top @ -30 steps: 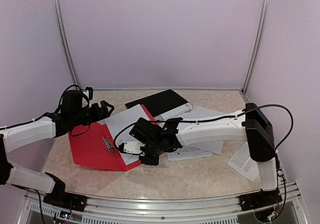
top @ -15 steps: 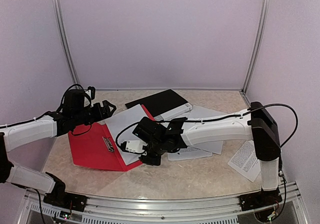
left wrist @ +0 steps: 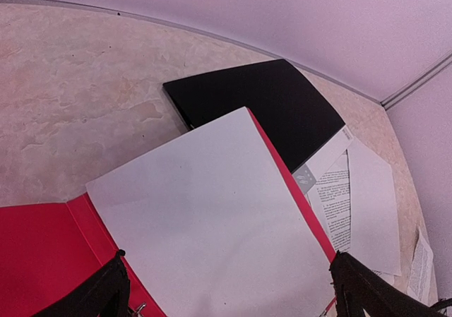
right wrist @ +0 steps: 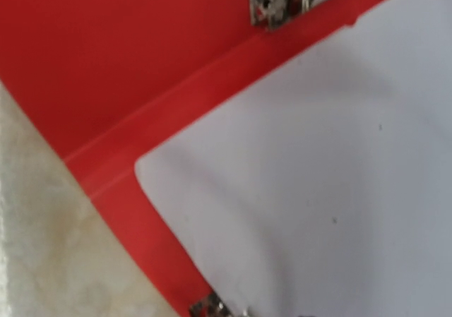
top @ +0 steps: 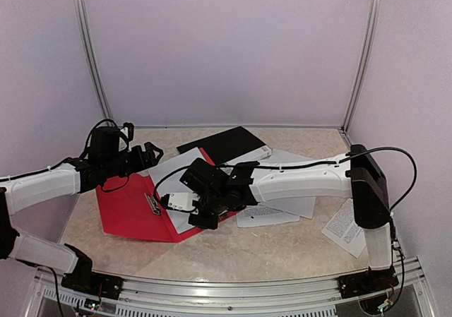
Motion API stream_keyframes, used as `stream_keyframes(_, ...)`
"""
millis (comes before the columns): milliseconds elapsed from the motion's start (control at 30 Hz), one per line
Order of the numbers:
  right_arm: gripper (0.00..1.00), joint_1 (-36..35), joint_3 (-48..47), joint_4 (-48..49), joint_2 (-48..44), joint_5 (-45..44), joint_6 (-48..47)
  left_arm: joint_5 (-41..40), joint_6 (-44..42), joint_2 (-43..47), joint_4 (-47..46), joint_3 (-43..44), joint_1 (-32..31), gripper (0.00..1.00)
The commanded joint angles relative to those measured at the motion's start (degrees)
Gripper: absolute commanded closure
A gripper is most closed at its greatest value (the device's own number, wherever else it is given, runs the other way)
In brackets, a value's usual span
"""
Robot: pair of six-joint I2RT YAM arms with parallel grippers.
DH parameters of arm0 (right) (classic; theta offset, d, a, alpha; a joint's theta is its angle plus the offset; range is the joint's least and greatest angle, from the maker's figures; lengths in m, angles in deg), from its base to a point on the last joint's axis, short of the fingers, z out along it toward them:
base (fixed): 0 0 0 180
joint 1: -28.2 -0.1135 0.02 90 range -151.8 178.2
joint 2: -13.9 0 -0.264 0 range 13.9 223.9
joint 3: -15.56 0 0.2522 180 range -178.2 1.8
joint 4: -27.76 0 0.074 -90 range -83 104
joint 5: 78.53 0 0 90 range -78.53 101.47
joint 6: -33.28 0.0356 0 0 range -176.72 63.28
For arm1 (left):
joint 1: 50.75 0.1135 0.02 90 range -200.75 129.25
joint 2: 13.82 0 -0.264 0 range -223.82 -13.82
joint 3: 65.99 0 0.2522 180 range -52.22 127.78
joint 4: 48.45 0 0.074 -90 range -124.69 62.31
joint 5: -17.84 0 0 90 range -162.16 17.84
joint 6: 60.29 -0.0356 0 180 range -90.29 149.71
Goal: Put the files into the folder
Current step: Close the spring clip on the folder.
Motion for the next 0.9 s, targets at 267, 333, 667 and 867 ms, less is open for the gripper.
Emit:
stream_keyframes(267,0.64,0.13,-5.82,-3.27,6.52,2.2,-2.52,-1.04,-1.01,1.13,2.49,0.81,0.91,0.04)
stream_keyframes(333,0.67,0.1,-6.45,-3.68,6.97,2.0,-2.61,-1.04,-1.01,1.28,2.47,0.76,1.08,0.04)
stream_keyframes(667,0.8,0.13,-6.97,-5.27,7.23,0.33,-2.5,-0.77,-1.23,1.13,2.31,0.63,1.22,0.04)
stream_keyframes(867,0.87,0.17,-6.94,-5.88,6.52,-0.61,-2.18,-0.77,-1.1,1.3,2.06,0.45,1.28,0.04)
